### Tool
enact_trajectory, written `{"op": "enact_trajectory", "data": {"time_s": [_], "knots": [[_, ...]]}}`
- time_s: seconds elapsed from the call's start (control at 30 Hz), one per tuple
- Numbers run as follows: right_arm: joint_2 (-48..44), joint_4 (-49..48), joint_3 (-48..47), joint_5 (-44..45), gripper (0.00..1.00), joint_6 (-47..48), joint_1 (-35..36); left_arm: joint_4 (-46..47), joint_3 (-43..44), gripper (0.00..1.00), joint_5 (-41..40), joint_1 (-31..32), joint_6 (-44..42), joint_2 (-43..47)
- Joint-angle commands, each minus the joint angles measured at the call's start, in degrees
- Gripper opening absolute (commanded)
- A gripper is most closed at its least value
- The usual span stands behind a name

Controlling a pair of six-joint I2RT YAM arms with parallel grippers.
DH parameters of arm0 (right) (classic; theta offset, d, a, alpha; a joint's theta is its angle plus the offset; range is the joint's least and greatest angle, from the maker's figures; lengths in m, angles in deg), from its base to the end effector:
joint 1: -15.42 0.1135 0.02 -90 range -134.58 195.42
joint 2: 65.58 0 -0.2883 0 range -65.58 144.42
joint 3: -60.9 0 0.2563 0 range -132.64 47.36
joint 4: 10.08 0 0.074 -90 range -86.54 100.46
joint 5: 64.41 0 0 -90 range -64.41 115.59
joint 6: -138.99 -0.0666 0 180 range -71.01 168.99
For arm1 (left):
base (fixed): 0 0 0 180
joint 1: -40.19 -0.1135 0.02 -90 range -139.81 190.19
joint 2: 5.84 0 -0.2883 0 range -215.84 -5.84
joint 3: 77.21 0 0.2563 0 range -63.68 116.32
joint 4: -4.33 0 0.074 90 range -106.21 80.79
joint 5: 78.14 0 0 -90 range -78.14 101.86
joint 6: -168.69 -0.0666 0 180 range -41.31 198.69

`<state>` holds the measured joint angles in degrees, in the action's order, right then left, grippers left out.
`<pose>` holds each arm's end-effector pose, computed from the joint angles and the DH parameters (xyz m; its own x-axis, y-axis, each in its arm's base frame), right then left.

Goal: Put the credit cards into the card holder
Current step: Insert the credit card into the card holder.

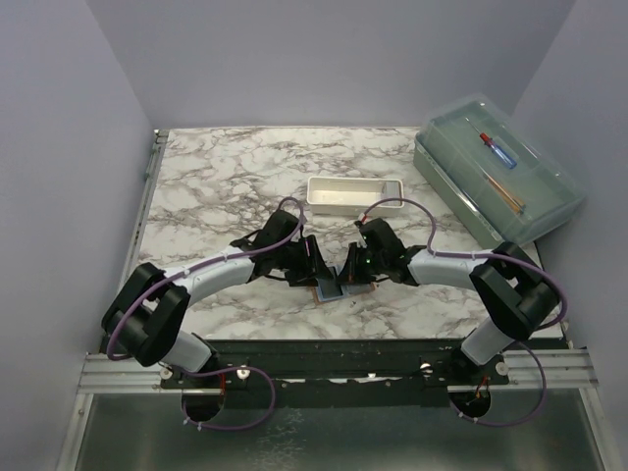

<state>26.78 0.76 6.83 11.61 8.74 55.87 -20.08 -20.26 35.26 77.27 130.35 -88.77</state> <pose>0.2359 0.2223 0.1379 -0.9237 0.0364 -0.3814 -0.2005 0.8023 0.5622 0.2242 -0.2026 0.1832 -0.9737 -0.1664 -0.1555 -0.0135 0.7238 -0.6899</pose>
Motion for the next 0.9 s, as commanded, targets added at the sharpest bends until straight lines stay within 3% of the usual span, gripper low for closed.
{"op": "enact_trajectory", "data": {"time_s": [0.0, 0.13, 0.23, 0.3, 0.6, 0.87], "knots": [[2.2, -0.4, 2.2, 2.4, 0.0, -0.4, 0.4, 4.7, -0.5, 0.56, -1.5, 0.5, 2.6, -1.1], [2.4, 0.1, 2.2, 2.9, 0.0, -0.5, 0.3, 4.8, -0.7, 0.58, -3.8, 0.8, 2.9, -0.6], [2.1, 0.6, 2.0, 2.8, 0.0, -0.2, 0.3, 0.9, -0.2, 0.71, -12.7, 2.8, 1.3, 4.4], [1.2, 1.0, 1.9, 2.9, 0.01, 0.7, 0.4, 0.0, 0.0, 0.75, -13.4, 3.1, 0.4, 7.1], [-2.4, 11.9, -7.2, 13.3, 0.58, 9.4, 6.8, -4.7, 0.9, 0.58, -10.2, -1.1, -3.1, 4.3], [3.9, 20.8, -15.2, 29.0, 0.77, 4.8, 15.5, -4.3, -2.0, 0.43, -9.9, -2.9, -5.9, 0.6]]}}
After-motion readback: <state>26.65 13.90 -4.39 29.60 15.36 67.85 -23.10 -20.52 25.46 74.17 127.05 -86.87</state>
